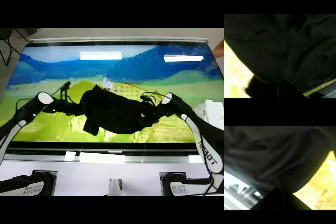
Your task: Fold the shirts.
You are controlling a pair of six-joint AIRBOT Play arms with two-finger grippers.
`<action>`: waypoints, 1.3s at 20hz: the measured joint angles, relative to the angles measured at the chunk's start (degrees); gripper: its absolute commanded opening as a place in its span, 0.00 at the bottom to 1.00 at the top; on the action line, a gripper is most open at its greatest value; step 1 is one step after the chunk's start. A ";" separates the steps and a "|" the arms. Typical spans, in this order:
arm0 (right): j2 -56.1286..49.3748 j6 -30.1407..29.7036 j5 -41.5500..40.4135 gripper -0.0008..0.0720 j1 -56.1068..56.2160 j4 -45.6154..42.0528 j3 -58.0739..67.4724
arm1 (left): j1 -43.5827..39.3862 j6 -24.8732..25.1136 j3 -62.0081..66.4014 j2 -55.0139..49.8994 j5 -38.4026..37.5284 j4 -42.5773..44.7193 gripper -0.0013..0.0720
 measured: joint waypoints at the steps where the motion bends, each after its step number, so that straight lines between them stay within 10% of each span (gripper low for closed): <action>1: 1.36 -1.18 0.59 0.04 0.20 -0.83 1.66 | 0.07 1.27 2.32 1.27 -0.46 0.02 0.06; 14: 49.07 -1.90 -20.87 0.04 0.83 -17.25 32.20 | -1.18 8.17 51.10 24.37 4.13 -1.22 0.06; 26: 39.93 2.10 -1.27 0.04 0.83 -28.55 31.50 | -2.34 1.88 48.63 17.05 -1.31 8.87 0.06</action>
